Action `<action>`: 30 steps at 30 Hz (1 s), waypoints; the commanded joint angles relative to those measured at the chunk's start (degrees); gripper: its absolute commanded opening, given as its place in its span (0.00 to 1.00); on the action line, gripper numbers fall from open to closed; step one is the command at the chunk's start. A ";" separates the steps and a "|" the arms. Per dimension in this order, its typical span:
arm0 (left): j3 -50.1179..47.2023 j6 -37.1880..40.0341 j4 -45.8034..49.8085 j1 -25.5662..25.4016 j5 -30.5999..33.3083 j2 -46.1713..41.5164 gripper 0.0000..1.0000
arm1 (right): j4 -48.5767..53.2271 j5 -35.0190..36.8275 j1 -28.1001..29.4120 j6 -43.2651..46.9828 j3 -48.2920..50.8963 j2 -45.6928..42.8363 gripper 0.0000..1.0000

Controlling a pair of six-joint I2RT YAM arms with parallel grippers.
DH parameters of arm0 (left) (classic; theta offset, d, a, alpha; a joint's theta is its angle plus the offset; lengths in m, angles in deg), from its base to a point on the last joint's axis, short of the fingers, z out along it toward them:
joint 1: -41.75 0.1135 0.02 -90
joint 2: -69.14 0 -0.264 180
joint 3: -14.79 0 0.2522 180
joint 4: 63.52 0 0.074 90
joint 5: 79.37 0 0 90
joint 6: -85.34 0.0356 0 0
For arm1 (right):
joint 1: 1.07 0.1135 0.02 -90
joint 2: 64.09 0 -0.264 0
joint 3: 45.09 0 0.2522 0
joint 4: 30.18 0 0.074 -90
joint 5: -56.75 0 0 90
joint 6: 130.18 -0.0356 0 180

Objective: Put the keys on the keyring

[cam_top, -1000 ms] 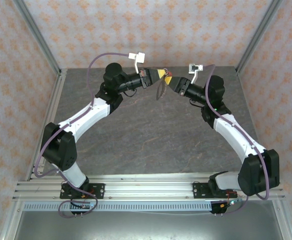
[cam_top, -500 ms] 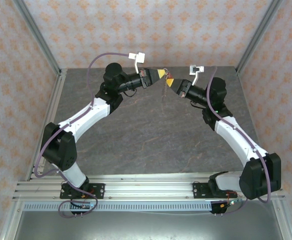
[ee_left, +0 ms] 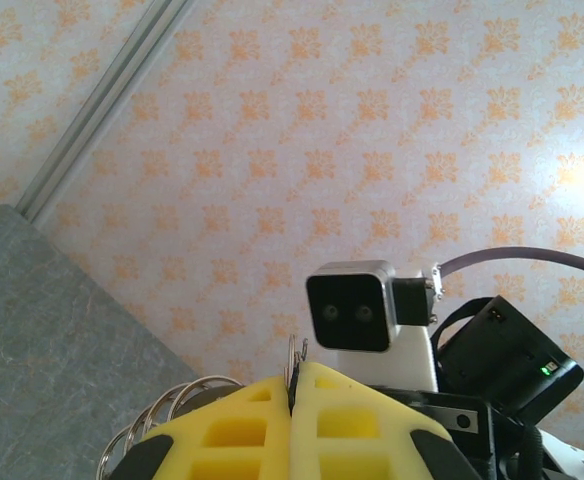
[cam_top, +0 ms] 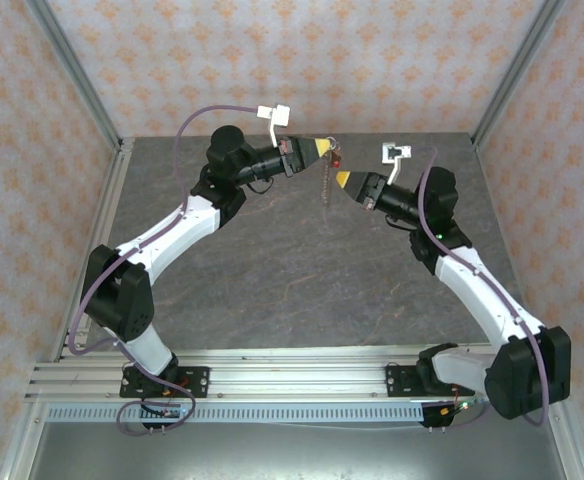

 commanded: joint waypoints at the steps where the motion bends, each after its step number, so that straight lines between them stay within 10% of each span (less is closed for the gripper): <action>1: 2.60 -0.57 -3.94 -0.41 -0.20 -0.48 0.00 | 4.35 6.13 -0.12 4.08 0.20 -3.76 0.43; 30: 3.13 -1.19 -4.25 -0.63 -0.19 0.31 0.00 | 17.92 30.49 11.25 19.40 -9.67 -3.17 0.56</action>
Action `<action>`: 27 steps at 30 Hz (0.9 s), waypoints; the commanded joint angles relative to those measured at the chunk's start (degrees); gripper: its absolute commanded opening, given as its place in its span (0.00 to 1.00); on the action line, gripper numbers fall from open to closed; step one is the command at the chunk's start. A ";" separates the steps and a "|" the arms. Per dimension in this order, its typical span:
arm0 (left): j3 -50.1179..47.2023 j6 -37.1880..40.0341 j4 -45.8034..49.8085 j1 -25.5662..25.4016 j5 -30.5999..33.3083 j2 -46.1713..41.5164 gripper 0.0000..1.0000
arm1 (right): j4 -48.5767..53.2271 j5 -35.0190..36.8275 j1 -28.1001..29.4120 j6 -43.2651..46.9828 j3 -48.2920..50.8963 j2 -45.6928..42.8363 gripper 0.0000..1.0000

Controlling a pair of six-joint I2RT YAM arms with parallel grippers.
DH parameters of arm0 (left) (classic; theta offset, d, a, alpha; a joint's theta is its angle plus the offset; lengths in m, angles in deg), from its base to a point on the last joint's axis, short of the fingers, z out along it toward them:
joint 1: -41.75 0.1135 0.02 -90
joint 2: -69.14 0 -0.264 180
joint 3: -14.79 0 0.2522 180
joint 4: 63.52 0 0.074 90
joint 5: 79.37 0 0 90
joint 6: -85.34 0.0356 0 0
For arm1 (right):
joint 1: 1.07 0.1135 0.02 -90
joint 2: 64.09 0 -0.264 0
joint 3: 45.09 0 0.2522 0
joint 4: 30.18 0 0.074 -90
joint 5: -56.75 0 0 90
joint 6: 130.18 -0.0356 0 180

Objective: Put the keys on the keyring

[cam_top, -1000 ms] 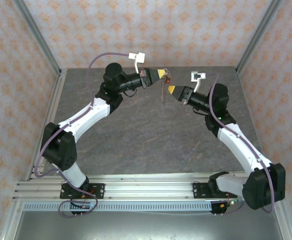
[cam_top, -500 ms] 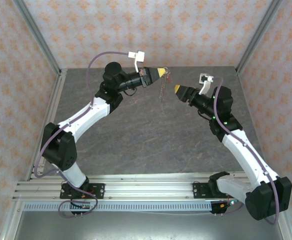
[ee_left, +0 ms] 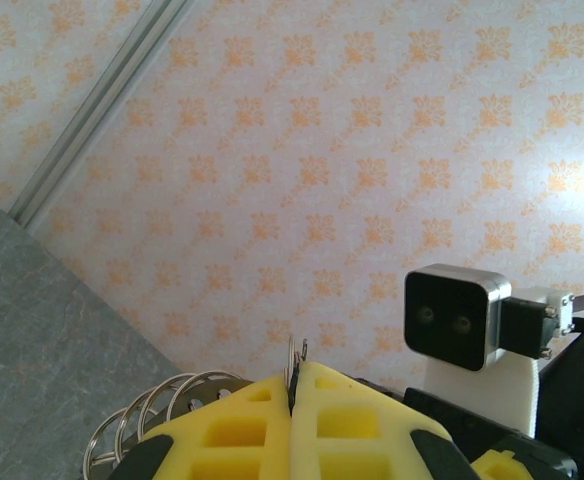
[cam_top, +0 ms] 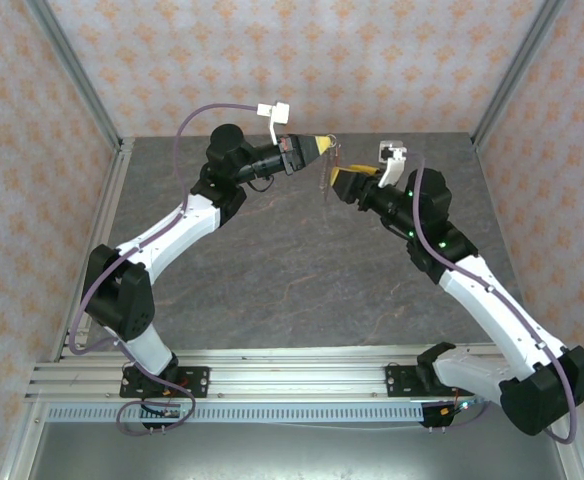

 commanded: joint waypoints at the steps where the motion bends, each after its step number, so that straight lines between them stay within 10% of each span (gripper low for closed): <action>1: 2.40 -0.16 -3.92 -0.64 -0.22 0.04 0.00 | 0.99 2.89 0.76 2.68 -2.88 1.43 0.56; 27: 2.37 -0.69 -4.82 -0.70 -0.22 0.64 0.00 | -1.63 4.93 0.98 3.65 -5.91 5.13 0.49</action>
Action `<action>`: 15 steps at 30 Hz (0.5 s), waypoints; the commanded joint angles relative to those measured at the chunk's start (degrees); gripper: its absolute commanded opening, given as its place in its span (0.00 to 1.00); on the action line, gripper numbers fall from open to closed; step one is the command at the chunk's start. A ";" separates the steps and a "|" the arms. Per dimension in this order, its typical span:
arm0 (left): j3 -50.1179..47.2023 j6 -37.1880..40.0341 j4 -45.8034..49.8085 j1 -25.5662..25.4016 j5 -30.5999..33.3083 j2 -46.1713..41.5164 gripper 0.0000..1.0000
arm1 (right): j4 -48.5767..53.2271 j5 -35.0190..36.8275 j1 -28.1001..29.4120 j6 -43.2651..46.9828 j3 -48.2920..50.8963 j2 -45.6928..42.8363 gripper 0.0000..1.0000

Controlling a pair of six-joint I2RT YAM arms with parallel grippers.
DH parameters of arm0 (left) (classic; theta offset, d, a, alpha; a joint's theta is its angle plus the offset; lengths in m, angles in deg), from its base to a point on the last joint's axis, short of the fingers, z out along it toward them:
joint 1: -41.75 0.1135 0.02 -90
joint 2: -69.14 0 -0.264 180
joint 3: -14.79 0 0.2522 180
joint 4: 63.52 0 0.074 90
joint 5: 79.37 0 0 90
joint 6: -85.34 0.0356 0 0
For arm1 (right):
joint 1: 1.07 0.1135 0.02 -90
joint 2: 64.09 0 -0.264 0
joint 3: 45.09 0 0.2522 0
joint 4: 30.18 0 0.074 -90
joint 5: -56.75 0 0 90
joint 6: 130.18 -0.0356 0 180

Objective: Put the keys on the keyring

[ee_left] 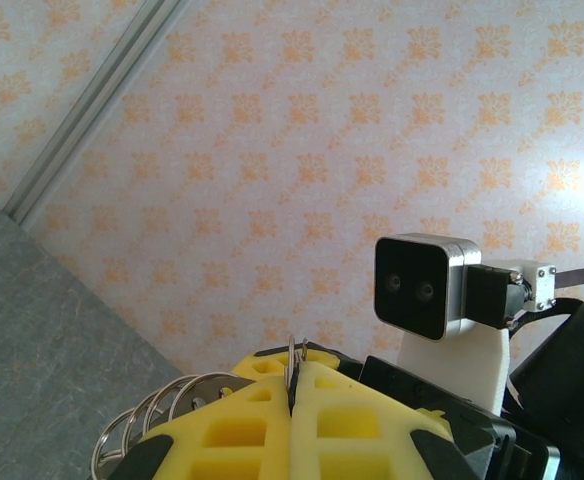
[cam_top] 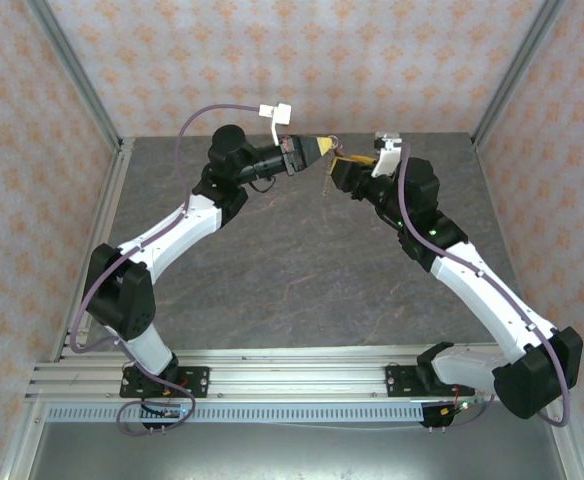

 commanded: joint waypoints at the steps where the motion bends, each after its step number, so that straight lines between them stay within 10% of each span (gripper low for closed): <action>1: 2.29 -0.40 -4.34 -0.28 -0.19 0.26 0.00 | -2.19 -1.35 0.27 1.05 -2.28 0.17 0.47; 8: 2.45 -0.58 -4.61 -0.33 0.02 0.45 0.00 | -1.26 -3.45 0.27 1.87 -2.21 0.01 0.11; 15: 2.37 -0.58 -4.81 -0.33 0.76 0.43 0.00 | -0.30 -5.66 0.27 2.33 -0.84 -1.38 0.00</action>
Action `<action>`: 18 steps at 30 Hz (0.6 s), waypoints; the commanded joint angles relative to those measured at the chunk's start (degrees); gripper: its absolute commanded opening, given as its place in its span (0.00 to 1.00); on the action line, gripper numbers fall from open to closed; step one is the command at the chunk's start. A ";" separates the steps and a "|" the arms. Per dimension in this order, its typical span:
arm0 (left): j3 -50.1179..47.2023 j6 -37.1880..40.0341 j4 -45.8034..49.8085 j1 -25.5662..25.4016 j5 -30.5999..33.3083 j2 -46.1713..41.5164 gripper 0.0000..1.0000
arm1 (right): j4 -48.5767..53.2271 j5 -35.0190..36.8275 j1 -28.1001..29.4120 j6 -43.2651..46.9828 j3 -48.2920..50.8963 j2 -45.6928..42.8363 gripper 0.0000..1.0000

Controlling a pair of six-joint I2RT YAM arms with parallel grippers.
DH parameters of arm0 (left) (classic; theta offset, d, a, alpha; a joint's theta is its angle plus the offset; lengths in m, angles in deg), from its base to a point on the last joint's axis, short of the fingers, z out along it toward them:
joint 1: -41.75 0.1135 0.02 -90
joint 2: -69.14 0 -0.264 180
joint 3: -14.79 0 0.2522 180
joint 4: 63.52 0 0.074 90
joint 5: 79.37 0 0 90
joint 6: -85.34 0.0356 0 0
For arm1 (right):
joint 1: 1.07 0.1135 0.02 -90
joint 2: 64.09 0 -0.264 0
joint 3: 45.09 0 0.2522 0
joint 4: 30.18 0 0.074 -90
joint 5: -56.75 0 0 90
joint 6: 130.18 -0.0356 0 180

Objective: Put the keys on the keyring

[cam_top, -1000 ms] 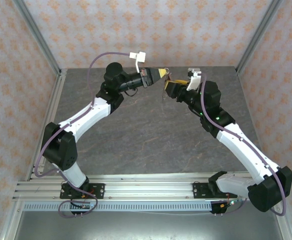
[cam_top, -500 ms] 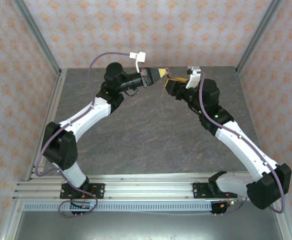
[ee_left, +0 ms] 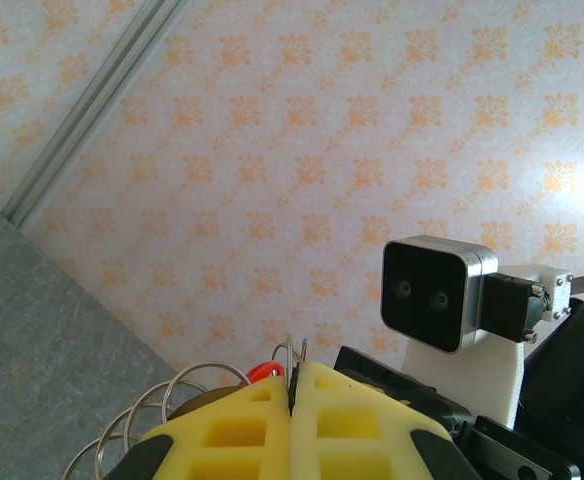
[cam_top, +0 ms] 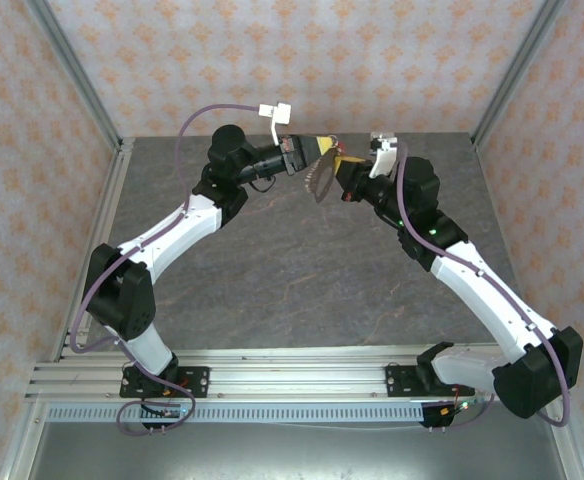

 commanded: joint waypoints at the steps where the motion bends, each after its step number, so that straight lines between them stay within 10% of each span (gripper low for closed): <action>1: 2.37 -0.43 -4.39 -0.35 0.84 0.45 0.00 | -0.35 -2.20 0.24 0.60 -0.38 -1.59 0.00; 18: 2.72 -0.75 -4.60 -0.35 1.31 0.52 0.00 | 2.01 -11.65 0.51 -0.03 -0.64 0.10 0.00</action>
